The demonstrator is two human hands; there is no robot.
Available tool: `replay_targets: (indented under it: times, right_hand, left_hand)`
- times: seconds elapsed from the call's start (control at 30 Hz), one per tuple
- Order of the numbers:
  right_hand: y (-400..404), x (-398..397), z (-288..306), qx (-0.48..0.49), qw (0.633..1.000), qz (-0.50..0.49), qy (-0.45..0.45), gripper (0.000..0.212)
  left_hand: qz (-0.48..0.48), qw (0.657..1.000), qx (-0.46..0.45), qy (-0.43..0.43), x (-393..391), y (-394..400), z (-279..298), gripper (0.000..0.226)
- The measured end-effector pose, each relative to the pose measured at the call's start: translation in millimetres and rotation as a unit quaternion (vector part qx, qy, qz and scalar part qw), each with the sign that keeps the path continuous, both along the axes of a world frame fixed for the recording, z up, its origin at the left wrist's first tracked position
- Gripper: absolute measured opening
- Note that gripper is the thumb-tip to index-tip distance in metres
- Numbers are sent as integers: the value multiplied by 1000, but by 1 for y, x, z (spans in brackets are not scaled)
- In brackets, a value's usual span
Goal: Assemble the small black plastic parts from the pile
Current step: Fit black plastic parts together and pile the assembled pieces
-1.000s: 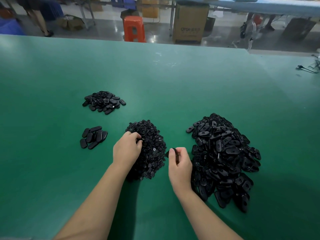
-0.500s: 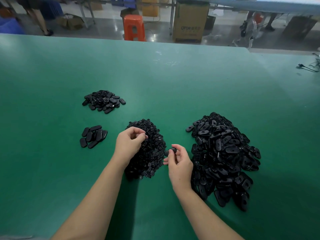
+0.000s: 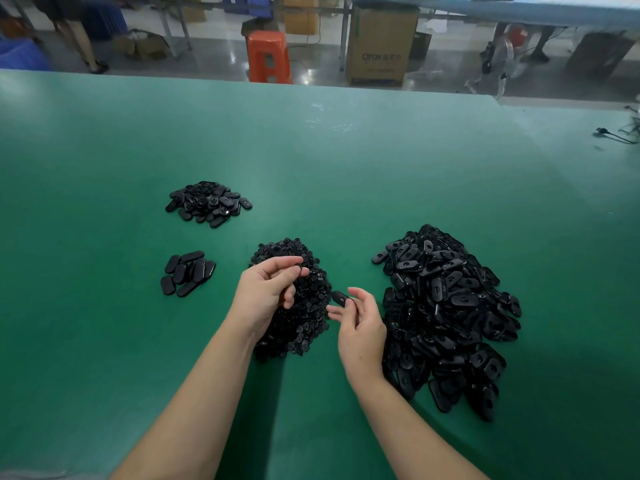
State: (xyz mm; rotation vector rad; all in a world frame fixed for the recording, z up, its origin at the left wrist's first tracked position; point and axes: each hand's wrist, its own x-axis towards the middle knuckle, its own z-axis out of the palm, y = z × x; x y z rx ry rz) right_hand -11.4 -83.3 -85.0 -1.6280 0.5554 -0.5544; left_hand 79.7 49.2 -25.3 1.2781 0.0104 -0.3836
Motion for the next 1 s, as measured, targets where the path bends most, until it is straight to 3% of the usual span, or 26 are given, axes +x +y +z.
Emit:
replay_targets:
  times: [0.43,0.67,0.83,1.0]
  right_hand:
    - [2,-1,1,18,1000,7,-17,34]
    - [1,1,-2,26,999,5,-25,22]
    - [0,2,-3,39,999,2,-17,21]
    - [0,0,-4,-19,1000,-8,4,19]
  left_hand:
    - [5,996,76,-44,-4,-7,1,15]
    - [-18,996,85,-36,-10,-12,2,10]
    - [-64,983,156,-74,-13,-20,3,20]
    - [-83,961,247,-92,-14,-30,1,11]
